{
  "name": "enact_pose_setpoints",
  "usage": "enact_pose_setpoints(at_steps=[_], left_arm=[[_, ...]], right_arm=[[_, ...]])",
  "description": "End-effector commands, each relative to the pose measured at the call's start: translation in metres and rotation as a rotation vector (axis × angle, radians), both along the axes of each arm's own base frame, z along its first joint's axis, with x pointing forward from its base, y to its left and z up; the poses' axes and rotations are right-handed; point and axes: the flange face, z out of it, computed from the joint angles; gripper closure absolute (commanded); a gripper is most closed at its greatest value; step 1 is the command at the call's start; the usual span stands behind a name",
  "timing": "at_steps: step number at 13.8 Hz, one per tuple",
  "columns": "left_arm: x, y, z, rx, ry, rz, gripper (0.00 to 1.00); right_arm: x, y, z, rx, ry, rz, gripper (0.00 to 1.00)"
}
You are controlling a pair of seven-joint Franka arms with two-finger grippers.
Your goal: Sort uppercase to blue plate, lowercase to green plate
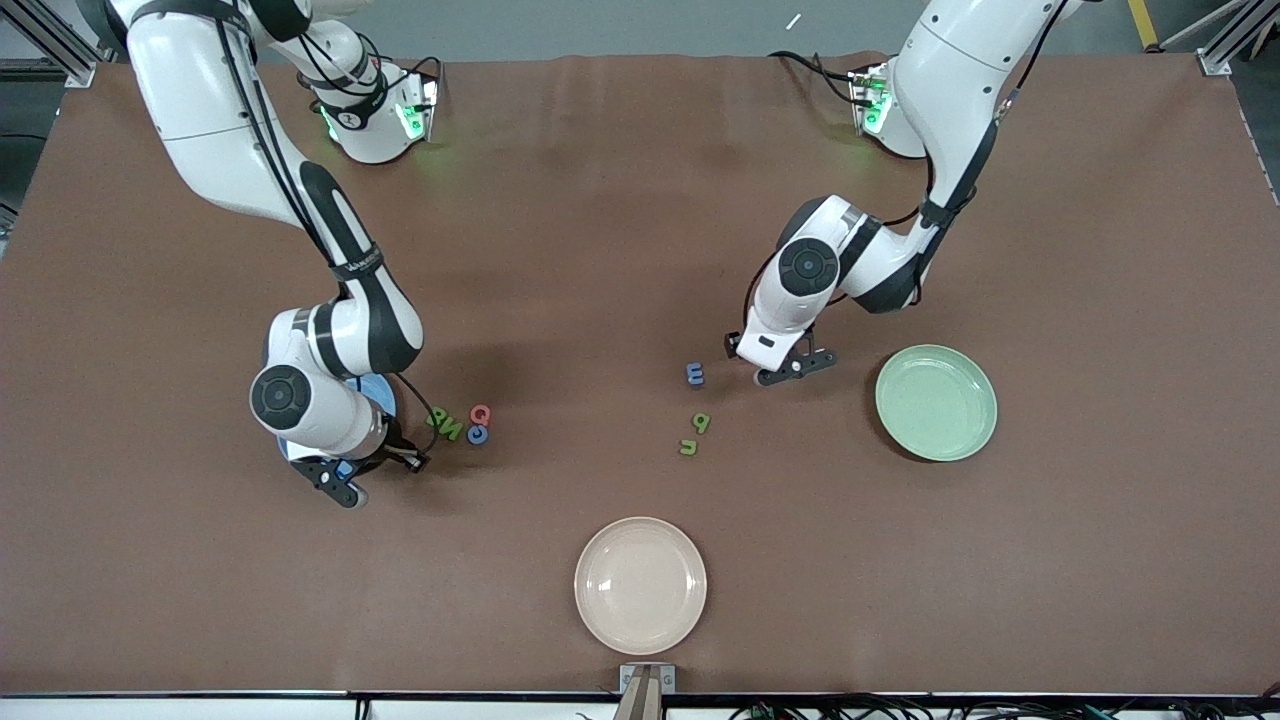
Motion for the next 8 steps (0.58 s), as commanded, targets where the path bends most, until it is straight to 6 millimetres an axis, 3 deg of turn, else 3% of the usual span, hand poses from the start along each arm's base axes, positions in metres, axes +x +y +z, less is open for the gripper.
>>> enact_pose_setpoints(at_steps=[1,4,8], left_arm=[[0.002,0.000,-0.006,0.015,-0.033,0.016,0.26],[0.002,0.000,-0.009,0.013,-0.038,0.022,0.28],[0.002,-0.001,-0.007,0.012,-0.040,0.029,0.46]], right_arm=[[-0.010,0.003,-0.010,-0.004,0.001,-0.014,0.50],[-0.019,0.005,-0.018,-0.009,0.023,-0.013,0.50],[-0.034,0.022,-0.023,-0.018,0.046,-0.032,0.50]])
